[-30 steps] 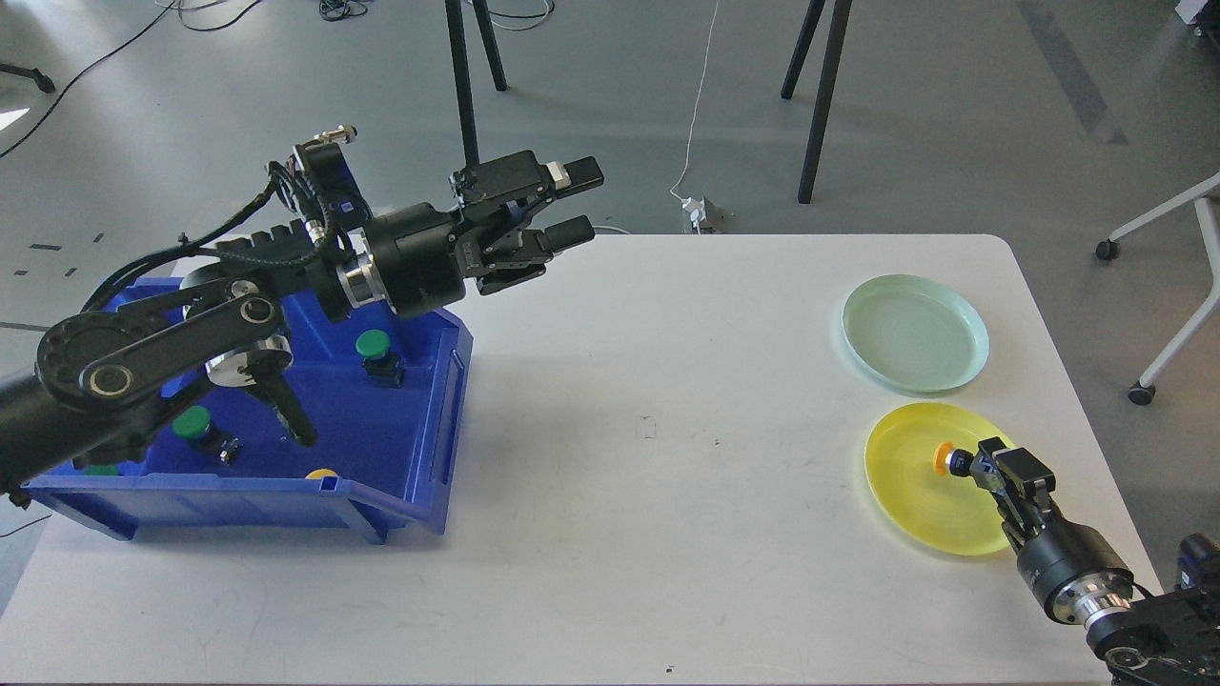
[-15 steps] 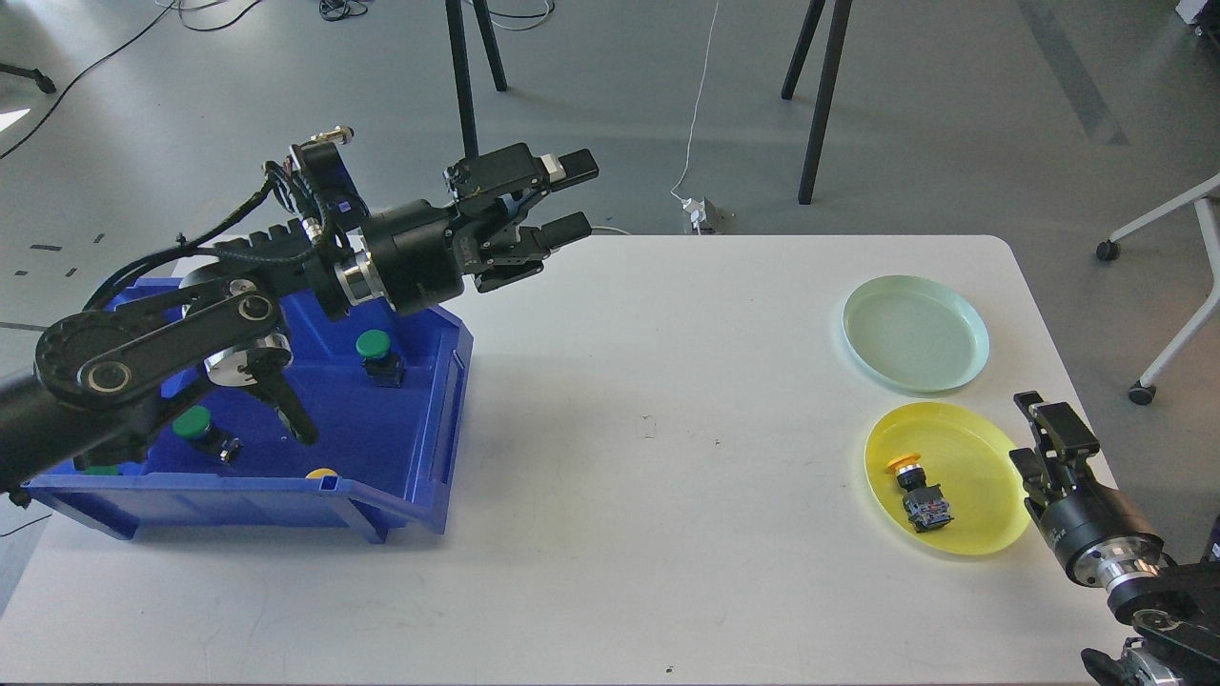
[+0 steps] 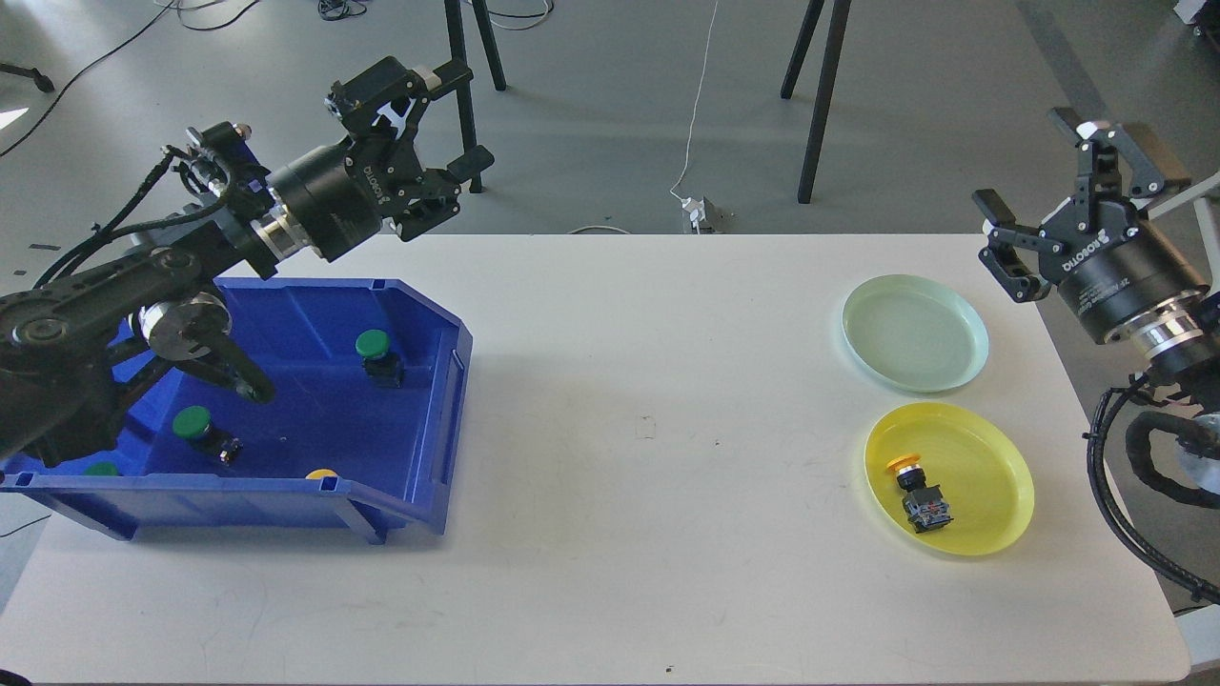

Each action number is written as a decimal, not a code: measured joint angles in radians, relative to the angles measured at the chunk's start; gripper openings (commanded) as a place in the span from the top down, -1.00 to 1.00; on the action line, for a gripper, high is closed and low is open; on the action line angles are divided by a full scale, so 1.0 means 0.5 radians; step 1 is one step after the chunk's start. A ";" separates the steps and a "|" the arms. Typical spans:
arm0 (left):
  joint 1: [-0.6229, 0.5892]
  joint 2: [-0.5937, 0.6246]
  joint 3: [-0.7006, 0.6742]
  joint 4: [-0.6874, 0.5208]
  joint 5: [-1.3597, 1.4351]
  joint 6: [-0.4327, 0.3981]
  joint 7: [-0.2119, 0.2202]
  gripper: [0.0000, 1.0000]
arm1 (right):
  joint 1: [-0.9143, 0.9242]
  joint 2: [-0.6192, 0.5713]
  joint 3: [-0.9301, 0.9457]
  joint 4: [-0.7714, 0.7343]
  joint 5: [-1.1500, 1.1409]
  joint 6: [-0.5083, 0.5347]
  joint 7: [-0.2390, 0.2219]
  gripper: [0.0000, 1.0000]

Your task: Pass button and place on color plate

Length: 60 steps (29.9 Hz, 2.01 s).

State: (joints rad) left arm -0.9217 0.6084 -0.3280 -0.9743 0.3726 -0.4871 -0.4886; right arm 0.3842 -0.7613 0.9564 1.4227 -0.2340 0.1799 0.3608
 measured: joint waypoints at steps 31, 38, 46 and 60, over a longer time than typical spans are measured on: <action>0.154 0.590 -0.312 0.001 -0.030 -0.003 0.000 -0.99 | 0.384 0.384 -0.201 -0.373 0.398 0.421 0.006 -0.93; 0.159 1.074 -0.360 -0.456 0.720 -0.004 -0.001 -0.99 | 0.362 0.385 -0.207 -0.376 0.397 0.423 0.006 -0.93; 0.159 1.278 -0.361 -0.691 1.846 -0.004 -0.001 -0.98 | 0.322 0.385 -0.209 -0.376 0.397 0.425 0.006 -0.93; 0.171 1.211 0.133 -0.495 2.962 -0.003 -0.001 -0.95 | 0.262 0.385 -0.199 -0.375 0.397 0.432 0.005 -0.93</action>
State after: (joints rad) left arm -0.8361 1.2138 -0.2616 -1.2220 1.8538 -0.4885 -0.4889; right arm 0.5149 -0.5691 0.8571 1.2351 -0.0354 0.3959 0.3635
